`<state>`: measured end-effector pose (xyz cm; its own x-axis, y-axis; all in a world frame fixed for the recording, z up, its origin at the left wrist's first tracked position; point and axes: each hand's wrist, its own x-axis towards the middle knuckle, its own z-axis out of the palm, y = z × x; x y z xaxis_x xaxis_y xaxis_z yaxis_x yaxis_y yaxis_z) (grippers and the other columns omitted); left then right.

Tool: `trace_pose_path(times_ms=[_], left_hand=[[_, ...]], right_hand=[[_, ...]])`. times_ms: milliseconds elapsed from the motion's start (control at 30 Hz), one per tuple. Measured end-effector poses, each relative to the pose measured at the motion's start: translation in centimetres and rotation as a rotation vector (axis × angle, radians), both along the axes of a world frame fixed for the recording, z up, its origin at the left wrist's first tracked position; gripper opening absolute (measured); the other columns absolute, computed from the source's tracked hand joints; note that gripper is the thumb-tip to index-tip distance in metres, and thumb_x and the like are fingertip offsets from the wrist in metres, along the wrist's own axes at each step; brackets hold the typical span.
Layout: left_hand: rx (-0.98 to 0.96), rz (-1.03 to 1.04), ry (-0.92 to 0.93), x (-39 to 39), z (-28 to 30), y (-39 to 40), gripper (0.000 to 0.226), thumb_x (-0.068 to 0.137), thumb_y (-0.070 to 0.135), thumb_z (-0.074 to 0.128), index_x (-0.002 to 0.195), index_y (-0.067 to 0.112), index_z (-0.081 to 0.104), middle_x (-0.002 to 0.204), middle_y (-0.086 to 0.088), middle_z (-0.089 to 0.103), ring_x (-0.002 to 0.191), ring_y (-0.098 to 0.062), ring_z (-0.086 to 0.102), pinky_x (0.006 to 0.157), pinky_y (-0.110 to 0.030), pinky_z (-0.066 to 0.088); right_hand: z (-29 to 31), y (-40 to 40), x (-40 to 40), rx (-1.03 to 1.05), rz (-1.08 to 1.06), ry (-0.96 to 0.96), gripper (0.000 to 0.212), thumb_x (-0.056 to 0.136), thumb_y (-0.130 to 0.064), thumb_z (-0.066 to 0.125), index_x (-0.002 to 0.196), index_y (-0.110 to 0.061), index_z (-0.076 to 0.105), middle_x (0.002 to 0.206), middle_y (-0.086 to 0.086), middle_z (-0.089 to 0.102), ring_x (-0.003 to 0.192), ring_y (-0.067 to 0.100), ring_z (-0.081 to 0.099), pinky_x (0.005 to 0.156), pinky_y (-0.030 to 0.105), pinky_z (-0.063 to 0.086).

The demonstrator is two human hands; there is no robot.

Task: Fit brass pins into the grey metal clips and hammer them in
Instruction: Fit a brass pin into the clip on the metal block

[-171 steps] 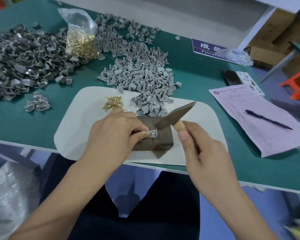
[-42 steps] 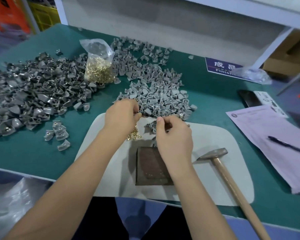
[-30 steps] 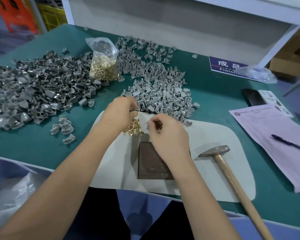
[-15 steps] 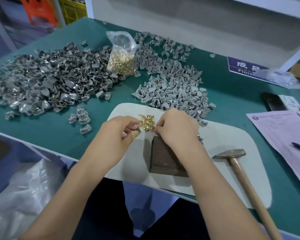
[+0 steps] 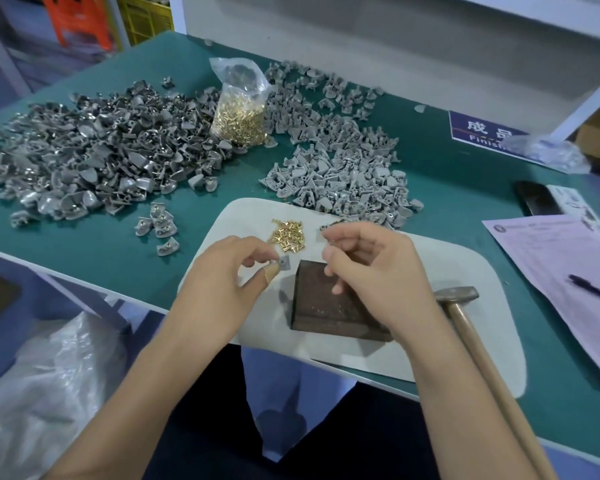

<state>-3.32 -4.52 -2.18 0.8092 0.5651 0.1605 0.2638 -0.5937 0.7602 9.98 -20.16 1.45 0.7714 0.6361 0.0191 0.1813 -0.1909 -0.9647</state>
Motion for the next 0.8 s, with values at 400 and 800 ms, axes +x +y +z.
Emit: trace_pose_path(times_ms=[400,800], left_hand=[[0.237,-0.232,0.016,1.2,1.4,-6.4,0.010,0.087,0.030,0.073,0.096,0.035,0.071,0.090,0.016,0.061,0.096,-0.009,0.050,0.074,-0.030,0.045],[0.311,-0.184,0.054,2.1,1.9,-6.0,0.010,0.082,0.046,0.077,0.090,0.043,0.073,0.080,0.019,0.061,0.090,-0.009,0.048,0.066,-0.035,0.049]], right_hand=[[-1.8,-7.5,-2.1,0.015,-0.154,-0.194,0.015,0.085,-0.018,0.077,0.089,-0.032,0.079,0.078,-0.008,0.076,0.063,0.006,0.066,0.058,0.016,0.049],[-1.5,-6.1,-1.8,-0.264,-0.073,-0.509,0.014,0.082,-0.013,0.082,0.083,-0.027,0.082,0.073,-0.015,0.063,0.070,0.005,0.057,0.064,0.023,0.044]])
